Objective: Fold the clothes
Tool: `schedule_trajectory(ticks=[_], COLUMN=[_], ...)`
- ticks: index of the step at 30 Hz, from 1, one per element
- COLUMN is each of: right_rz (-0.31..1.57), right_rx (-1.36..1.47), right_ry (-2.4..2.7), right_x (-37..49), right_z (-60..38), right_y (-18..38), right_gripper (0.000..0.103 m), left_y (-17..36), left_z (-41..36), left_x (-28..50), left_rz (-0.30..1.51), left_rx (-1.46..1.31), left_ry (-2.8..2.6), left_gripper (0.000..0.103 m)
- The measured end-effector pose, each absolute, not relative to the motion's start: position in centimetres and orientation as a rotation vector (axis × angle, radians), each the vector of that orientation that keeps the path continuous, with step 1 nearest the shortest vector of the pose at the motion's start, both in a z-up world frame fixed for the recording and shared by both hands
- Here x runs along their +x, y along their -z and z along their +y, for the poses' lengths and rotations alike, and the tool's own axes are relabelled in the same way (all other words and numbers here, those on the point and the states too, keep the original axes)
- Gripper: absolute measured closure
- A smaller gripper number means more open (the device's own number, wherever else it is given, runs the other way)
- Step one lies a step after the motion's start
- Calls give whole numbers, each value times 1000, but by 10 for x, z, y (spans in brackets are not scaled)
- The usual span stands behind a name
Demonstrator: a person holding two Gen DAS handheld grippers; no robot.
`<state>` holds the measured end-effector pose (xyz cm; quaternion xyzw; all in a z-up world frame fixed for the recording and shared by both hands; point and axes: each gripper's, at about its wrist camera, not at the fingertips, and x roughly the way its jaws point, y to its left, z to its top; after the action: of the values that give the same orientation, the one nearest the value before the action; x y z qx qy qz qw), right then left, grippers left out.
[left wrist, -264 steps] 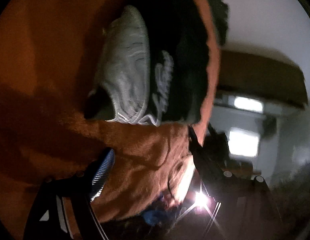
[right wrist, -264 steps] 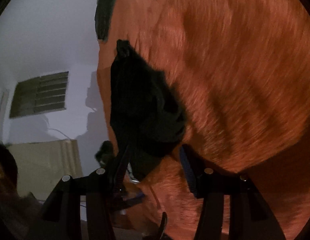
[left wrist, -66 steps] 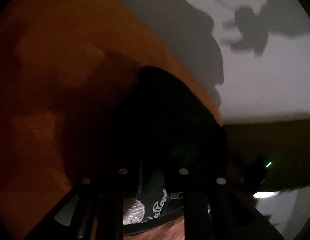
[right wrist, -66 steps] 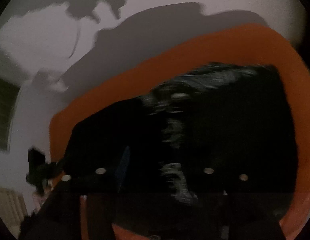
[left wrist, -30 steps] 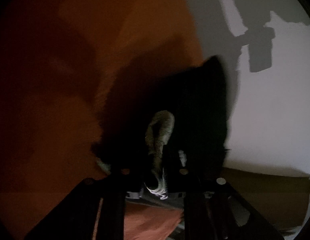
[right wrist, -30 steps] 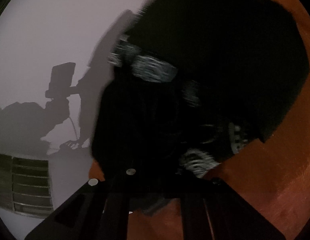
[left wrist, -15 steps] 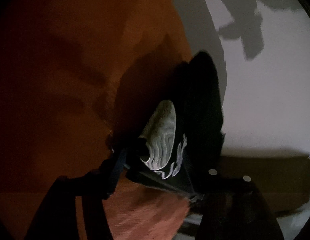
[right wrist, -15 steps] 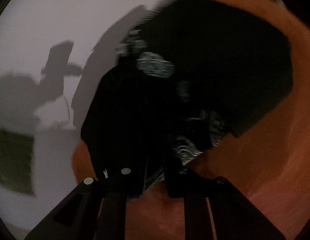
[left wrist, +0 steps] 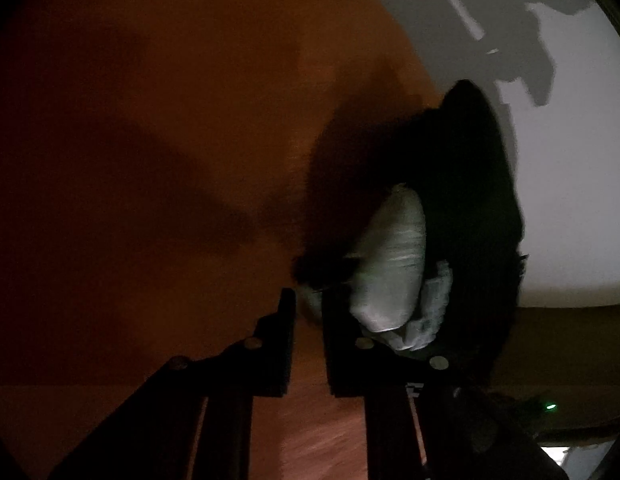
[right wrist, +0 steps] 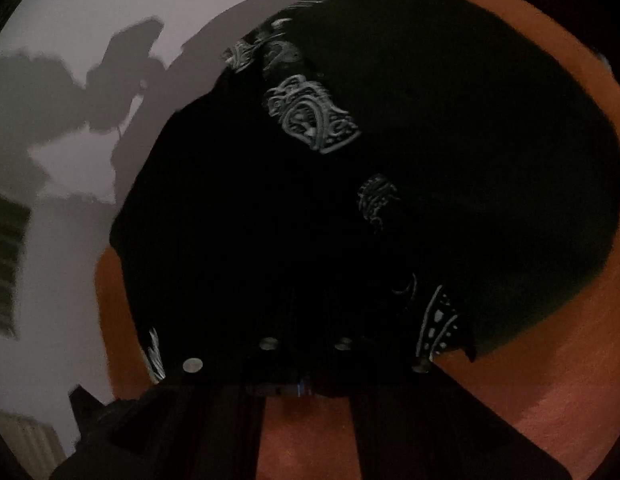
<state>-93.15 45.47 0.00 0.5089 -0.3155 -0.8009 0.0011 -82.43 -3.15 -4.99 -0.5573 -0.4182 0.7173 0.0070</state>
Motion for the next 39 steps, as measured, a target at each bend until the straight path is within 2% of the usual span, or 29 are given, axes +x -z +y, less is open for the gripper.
schedule_trajectory(ticks=[2,6,9,10,11,13,15,18,20,24,25,27,30,35,37,39], right_rz=[-898,-721,-638,-584,-507,-324,-199,-427,-474,-515,-508,-458,-389,-354,-313,-240], right_rx=[1557,1424,1372,1381,1424,1543,1626,1646,1602,1447,1435,1489,1554,1475,1443,1445], right_ry=[2530,2542,2478,2473,2478,2491,2555,2609,2638,2511,2477,2430,2464,2608,2607,2581], right_x=[-938,-961,-992,-1000,-1006,-1017,-1021,-1019,-1019,-1040,-1051,-1080,-1110,-1101,-1085,-1063], right_z=[448,428,401,390,379,358,358,385,385,360,351,336,330,338,333,319], right_y=[-21,-56,-51,-44,-34,-7,12,11,-4,-21,-18,-1,12,-21,-31,-31], right_gripper=[99,96,96,96,96,96,103,103,102,89,88,88,103,101,100,100], left_y=[53,41,19,10,1,-17,-23,-11,-10,-13,-12,-9,5,-9,-18,-19], left_z=[-45,-58,-42,-32,-16,23,59,82,77,78,80,87,75,1,-10,-6], left_x=[-827,-855,-890,-907,-922,-948,-965,-979,-981,-1009,-1017,-1039,-1085,-1091,-1075,-1057], left_rz=[-1358,-1385,-1290,-1242,-1153,-905,-628,-361,-367,-419,-418,-402,-405,-690,-675,-569], left_rx=[-1743,-1664,-1577,-1537,-1514,-1493,-1505,-1600,-1595,-1546,-1537,-1532,-1638,-1608,-1552,-1562], left_ry=[-2207,-2210,-2224,-2223,-2239,-2300,-2368,-2426,-2448,-2456,-2455,-2468,-2564,-2630,-2596,-2556], left_gripper=[89,87,77,68,56,46,46,46,46,45,45,44,43,45,44,44])
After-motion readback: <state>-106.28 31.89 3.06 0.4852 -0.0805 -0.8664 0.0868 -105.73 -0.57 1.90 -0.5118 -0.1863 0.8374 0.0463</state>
